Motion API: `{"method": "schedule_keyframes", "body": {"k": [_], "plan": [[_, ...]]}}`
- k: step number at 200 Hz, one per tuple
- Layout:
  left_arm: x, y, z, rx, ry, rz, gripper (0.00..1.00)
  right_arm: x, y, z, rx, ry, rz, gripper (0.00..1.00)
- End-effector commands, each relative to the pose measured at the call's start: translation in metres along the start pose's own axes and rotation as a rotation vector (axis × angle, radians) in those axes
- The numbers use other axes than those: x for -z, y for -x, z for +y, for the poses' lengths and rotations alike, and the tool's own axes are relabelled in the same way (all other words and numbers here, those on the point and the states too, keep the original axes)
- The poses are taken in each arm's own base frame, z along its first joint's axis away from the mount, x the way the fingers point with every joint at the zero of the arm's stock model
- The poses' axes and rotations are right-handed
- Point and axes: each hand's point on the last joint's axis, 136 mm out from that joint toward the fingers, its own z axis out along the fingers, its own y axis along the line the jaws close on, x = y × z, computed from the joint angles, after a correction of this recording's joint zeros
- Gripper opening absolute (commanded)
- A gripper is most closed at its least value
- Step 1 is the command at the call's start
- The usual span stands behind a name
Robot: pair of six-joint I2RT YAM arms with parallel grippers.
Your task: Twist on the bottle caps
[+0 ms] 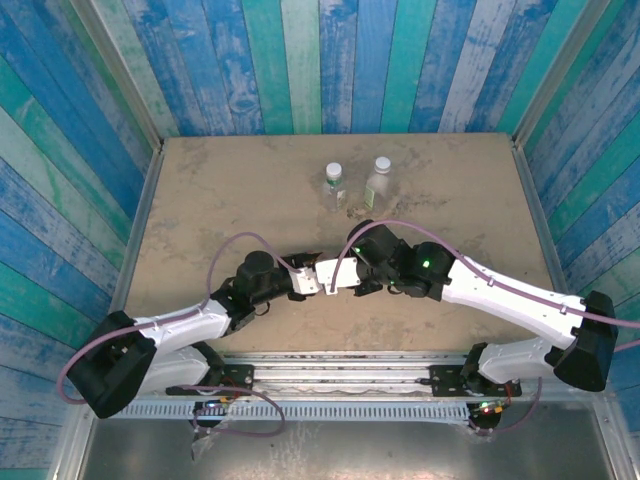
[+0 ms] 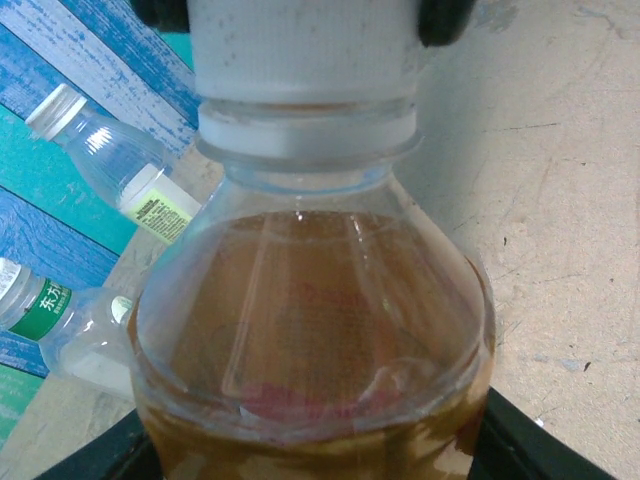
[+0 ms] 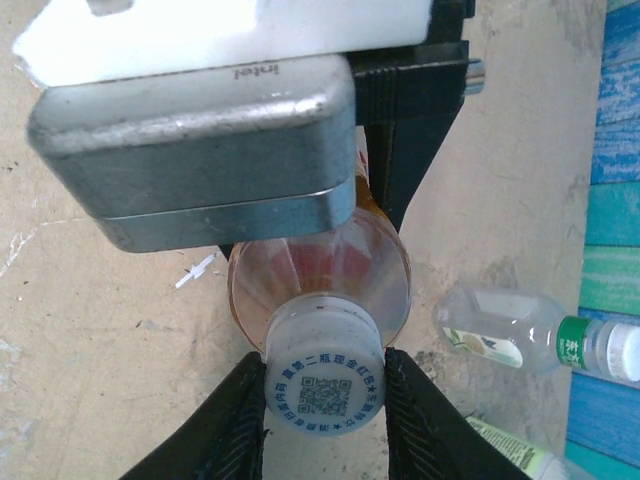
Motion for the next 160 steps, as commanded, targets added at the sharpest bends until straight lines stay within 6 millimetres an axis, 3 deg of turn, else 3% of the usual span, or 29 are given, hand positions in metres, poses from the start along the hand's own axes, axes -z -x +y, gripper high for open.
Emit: {"method": "schedule_keyframes", "body": {"k": [1,19,35,55,98,110,125,160], "plan": [[0.004,0.014,0.003,-0.023,0.008,-0.049,0.56,-0.003,-0.006,-0.002,-0.041,-0.01,0.021,0.24],[0.004,0.014,0.004,-0.023,0.014,-0.049,0.56,-0.002,-0.004,-0.009,-0.152,-0.019,0.014,0.19],[0.003,0.012,0.006,-0.019,0.023,-0.041,0.56,-0.002,-0.004,-0.019,-0.358,-0.046,0.017,0.15],[0.002,0.011,0.006,-0.018,0.025,-0.035,0.56,-0.003,-0.004,-0.029,-0.72,-0.06,0.009,0.08],[0.0,0.011,0.008,-0.019,0.03,-0.038,0.56,-0.022,0.014,-0.014,-1.575,0.13,-0.056,0.01],[0.0,0.01,0.007,-0.02,0.027,-0.037,0.56,-0.025,0.024,-0.008,-1.627,0.211,-0.064,0.1],[0.0,0.011,0.007,-0.019,0.026,-0.036,0.56,-0.024,0.021,-0.005,-1.572,0.206,-0.04,0.21],[0.001,0.013,0.005,-0.014,0.017,-0.052,0.56,-0.008,0.006,-0.005,-1.155,0.136,-0.042,0.48]]}}
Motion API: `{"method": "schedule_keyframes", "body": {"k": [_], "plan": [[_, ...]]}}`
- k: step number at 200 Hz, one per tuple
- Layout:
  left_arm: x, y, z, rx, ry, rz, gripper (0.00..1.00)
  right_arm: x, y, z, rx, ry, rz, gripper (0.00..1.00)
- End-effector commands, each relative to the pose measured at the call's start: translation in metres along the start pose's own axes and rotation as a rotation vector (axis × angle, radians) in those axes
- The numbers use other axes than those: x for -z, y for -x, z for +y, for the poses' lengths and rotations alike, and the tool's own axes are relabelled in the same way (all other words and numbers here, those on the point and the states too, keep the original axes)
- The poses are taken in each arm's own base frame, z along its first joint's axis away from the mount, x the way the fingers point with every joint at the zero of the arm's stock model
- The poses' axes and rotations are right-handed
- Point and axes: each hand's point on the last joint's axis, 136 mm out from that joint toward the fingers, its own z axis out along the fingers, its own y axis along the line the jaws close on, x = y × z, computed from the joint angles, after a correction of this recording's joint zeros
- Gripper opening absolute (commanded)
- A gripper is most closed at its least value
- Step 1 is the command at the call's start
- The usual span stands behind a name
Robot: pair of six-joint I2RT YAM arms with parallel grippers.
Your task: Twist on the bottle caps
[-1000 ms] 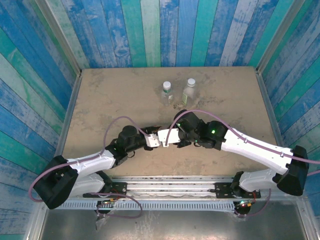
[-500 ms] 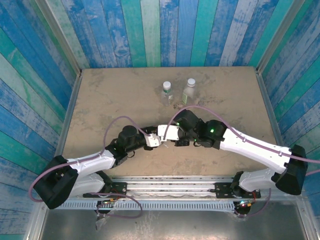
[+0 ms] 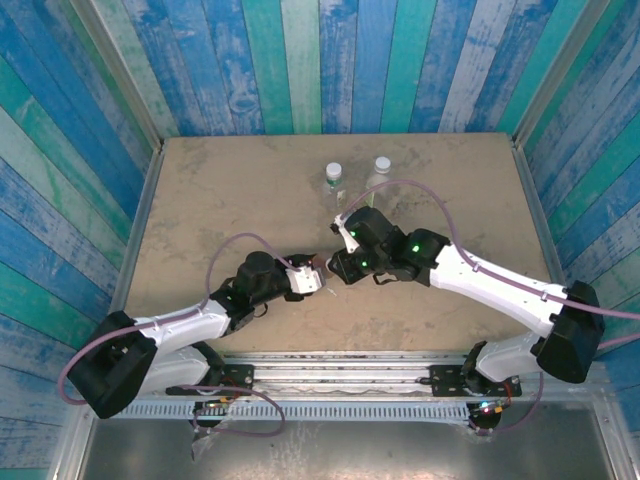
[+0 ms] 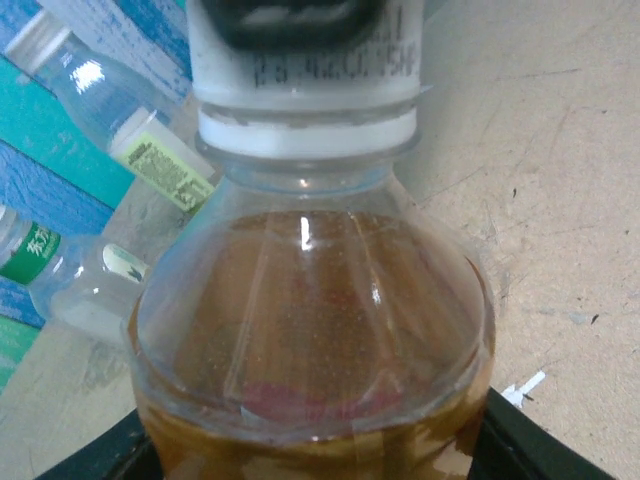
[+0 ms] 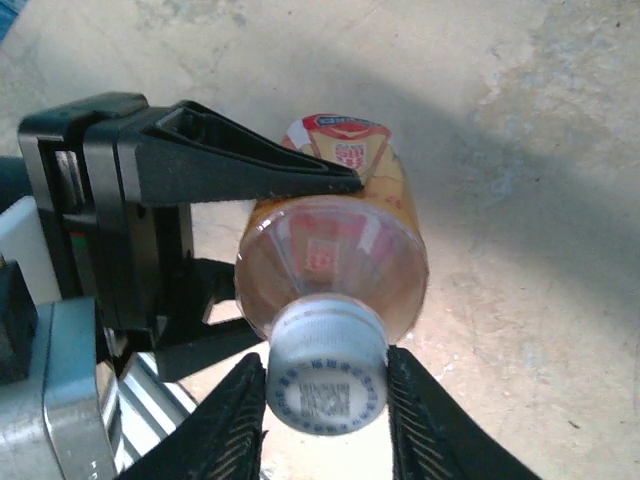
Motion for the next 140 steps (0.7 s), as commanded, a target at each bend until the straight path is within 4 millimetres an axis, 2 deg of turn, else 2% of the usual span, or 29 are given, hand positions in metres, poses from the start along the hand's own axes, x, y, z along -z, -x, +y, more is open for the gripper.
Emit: {"method": "schedule_keyframes", "body": {"k": [1,19,42,62,71,90,106,140], "plan": [[0.002,0.031,0.006,-0.036,0.009,-0.122,0.56,0.013,0.003,0.007,0.228,0.037,-0.032,0.48],[0.001,0.032,0.006,0.011,0.005,-0.135,0.56,0.03,0.004,0.004,0.477,0.013,-0.06,0.57],[0.002,0.04,-0.003,0.076,-0.076,-0.2,0.57,0.06,0.006,0.009,0.737,0.022,-0.148,0.61],[0.011,0.055,-0.01,0.165,-0.238,-0.313,0.53,0.083,-0.02,0.027,1.046,0.176,-0.193,0.63],[0.014,0.063,-0.014,0.168,-0.295,-0.35,0.53,0.093,-0.028,0.035,1.132,0.237,-0.222,0.65],[0.025,0.083,-0.025,0.16,-0.413,-0.452,0.53,0.113,-0.023,0.05,1.177,0.348,-0.294,0.64],[0.033,0.094,-0.03,0.155,-0.477,-0.506,0.53,0.122,-0.017,0.061,1.174,0.434,-0.328,0.61],[0.038,0.103,-0.03,0.123,-0.513,-0.533,0.53,0.115,-0.011,0.07,1.19,0.5,-0.311,0.55]]}}
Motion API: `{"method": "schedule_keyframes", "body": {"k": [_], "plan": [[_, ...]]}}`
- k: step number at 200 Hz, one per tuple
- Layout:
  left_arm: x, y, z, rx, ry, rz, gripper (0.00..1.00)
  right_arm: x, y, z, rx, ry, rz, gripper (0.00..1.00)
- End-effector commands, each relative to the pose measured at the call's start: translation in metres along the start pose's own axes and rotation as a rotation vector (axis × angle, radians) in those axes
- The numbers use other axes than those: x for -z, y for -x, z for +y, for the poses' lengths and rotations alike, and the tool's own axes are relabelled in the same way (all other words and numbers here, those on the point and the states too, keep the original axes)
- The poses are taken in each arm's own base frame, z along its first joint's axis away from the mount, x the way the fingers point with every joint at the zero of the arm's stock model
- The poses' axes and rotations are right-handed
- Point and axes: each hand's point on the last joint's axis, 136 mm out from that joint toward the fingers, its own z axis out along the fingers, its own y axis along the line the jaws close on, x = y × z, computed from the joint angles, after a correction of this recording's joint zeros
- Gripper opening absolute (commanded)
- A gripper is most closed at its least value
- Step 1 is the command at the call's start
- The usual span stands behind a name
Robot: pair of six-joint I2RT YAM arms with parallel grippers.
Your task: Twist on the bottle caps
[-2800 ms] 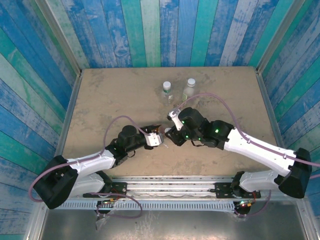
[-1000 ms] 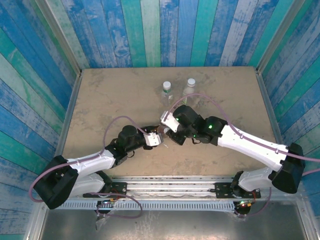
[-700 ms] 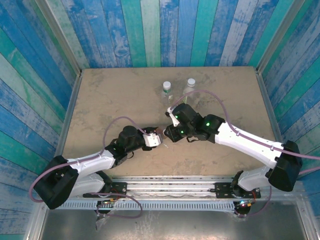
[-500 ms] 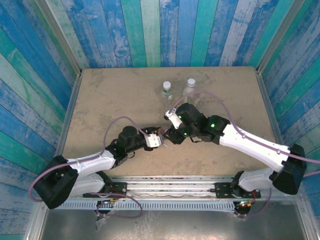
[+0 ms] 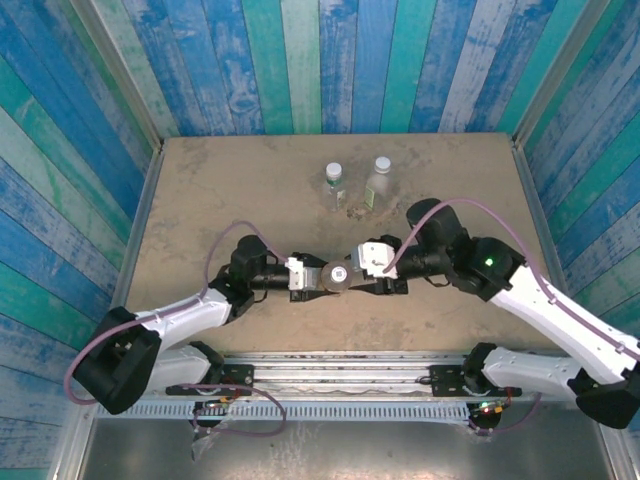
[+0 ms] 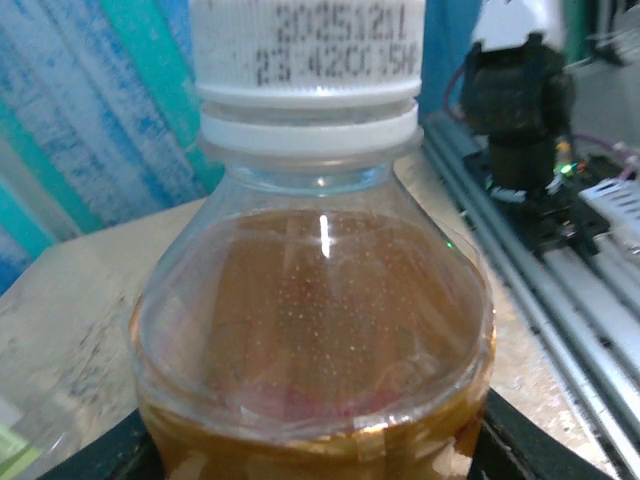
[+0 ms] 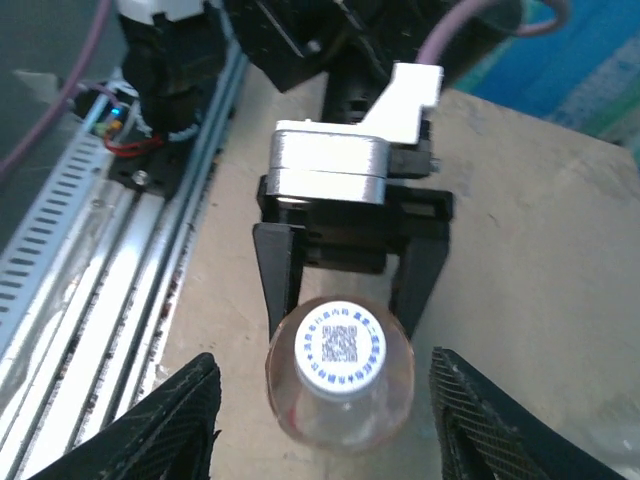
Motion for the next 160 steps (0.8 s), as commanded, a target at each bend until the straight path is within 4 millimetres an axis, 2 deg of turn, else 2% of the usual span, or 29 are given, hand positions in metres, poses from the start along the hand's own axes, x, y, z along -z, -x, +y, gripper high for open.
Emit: {"method": "schedule_keyframes", "body": {"k": [1,49,116,143,160], "plan": [[0.0,0.017,-0.011,-0.011,-0.106,-0.062,0.53,-0.003,0.013,0.011,0.063,0.108,-0.062,0.54],[0.001,0.022,-0.01,-0.028,-0.106,-0.066,0.54,-0.014,0.015,0.01,0.035,0.168,-0.081,0.46],[0.004,0.031,-0.008,-0.049,-0.08,-0.084,0.54,-0.023,0.006,0.006,0.013,0.175,-0.049,0.36],[0.005,0.033,-0.005,-0.05,-0.058,-0.089,0.54,-0.024,0.005,0.0,-0.002,0.15,-0.034,0.21],[0.005,0.034,0.007,-0.044,0.013,-0.085,0.54,-0.026,0.003,-0.011,-0.044,0.088,-0.016,0.11]]}}
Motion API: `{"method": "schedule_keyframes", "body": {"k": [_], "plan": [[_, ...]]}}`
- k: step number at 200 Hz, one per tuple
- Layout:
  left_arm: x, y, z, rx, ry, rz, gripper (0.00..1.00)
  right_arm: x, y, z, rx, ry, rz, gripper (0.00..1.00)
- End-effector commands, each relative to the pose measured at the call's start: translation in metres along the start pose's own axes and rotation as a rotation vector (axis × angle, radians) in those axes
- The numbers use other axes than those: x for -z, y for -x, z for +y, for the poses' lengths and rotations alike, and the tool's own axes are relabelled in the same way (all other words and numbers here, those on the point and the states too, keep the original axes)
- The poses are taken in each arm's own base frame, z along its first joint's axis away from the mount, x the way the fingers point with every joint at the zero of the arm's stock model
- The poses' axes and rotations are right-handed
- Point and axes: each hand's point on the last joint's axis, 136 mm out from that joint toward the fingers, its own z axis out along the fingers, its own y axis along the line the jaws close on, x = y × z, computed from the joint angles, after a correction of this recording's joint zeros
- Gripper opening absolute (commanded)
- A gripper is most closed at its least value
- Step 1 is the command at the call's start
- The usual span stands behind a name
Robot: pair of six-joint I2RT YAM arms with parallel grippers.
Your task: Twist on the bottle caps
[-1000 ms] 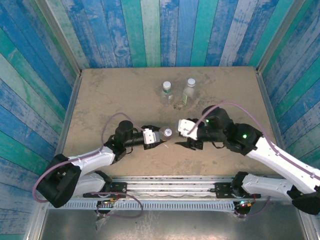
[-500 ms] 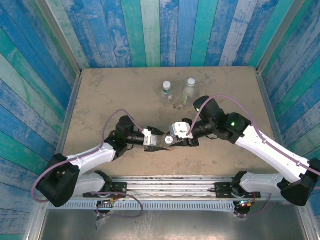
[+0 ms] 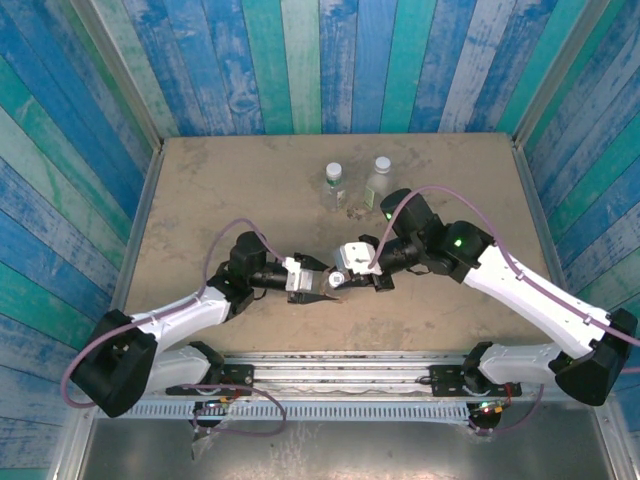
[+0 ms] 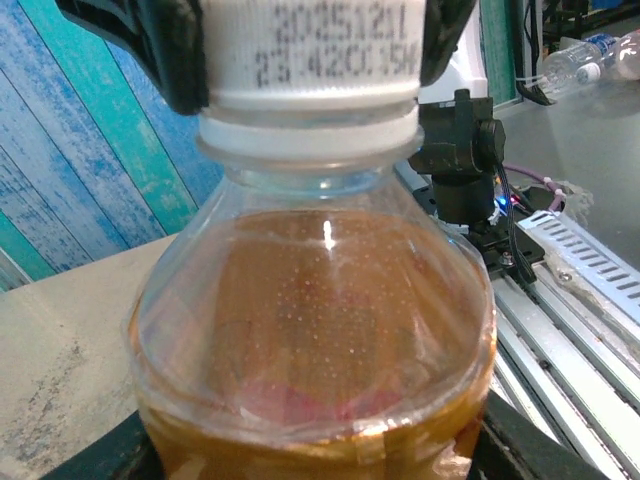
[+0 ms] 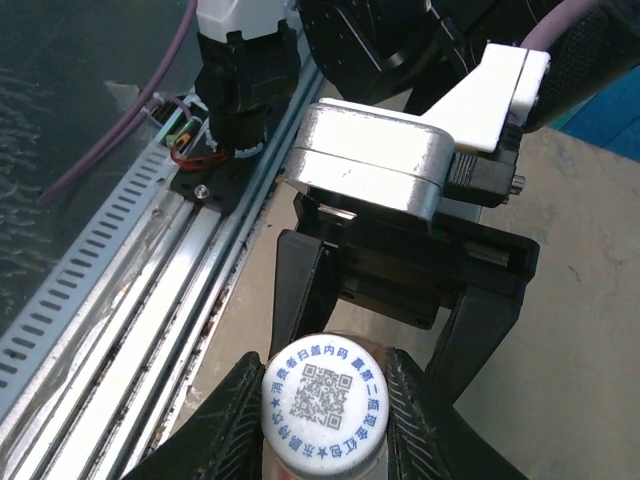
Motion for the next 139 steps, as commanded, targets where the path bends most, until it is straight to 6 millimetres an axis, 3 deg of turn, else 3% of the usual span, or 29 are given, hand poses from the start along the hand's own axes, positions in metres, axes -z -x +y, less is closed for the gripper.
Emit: {"method": "schedule_keyframes", "body": {"k": [1,19,44,74,97,109,123,139], "plan": [[0.004,0.016,0.018,-0.046,0.098,-0.025,0.54,0.003,0.0,-0.015,-0.059,-0.073,0.02,0.11],[0.011,0.015,0.048,-0.048,0.291,-0.014,0.54,0.005,-0.006,-0.041,-0.181,-0.223,0.027,0.07],[0.031,0.018,0.103,-0.037,0.605,-0.026,0.54,0.019,-0.019,-0.094,-0.465,-0.55,-0.025,0.0],[0.053,0.009,0.159,0.041,0.895,-0.026,0.53,0.032,-0.04,-0.124,-0.668,-0.827,-0.047,0.0],[0.06,0.0,0.178,0.06,1.032,0.025,0.52,0.05,-0.071,-0.139,-0.872,-1.088,-0.043,0.0],[0.059,-0.004,0.181,0.058,1.063,0.054,0.52,0.049,-0.084,-0.141,-0.937,-1.142,-0.034,0.01],[0.054,-0.01,0.176,0.056,1.032,0.065,0.53,0.051,-0.082,-0.14,-0.937,-1.149,-0.026,0.02],[0.047,-0.026,0.165,0.07,0.954,0.111,0.53,0.05,-0.056,-0.137,-0.761,-1.047,-0.059,0.2]]}}
